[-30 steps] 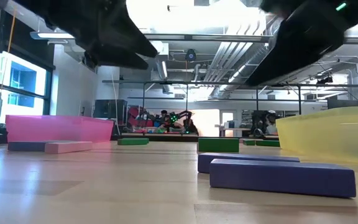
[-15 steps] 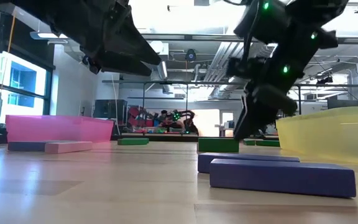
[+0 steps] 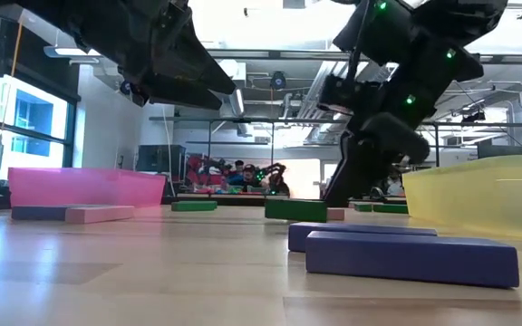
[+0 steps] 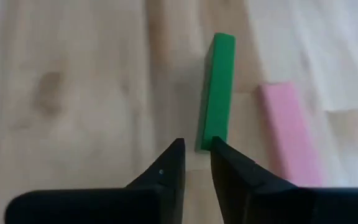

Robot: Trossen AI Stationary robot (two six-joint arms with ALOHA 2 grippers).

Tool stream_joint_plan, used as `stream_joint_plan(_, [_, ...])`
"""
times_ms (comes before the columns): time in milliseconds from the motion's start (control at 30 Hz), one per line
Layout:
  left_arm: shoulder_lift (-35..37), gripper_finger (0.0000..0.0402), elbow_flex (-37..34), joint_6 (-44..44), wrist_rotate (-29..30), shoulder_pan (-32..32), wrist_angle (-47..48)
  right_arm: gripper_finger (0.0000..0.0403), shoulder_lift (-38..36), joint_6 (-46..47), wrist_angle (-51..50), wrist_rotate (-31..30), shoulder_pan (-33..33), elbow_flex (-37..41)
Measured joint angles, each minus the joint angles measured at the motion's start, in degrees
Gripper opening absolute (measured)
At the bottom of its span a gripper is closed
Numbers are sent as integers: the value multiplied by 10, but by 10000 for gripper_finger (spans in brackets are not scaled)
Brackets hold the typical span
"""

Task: Sort blocks
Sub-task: Put the green block into the pink bin

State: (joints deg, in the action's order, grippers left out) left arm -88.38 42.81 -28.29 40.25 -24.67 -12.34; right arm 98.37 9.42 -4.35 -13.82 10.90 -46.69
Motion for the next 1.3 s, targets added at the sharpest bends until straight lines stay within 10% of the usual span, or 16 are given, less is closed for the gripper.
stream_joint_plan(433, [0,218,0,4,0,0,-5,61,-8,-4,22,9,50,-20])
stream_joint_plan(900, [0,218,0,11,0,0,-13,225,95,-52,271,19,50,-34])
stream_joint_plan(1300, [0,218,0,9,0,-1,-12,233,216,170,-2,-171,81,-246])
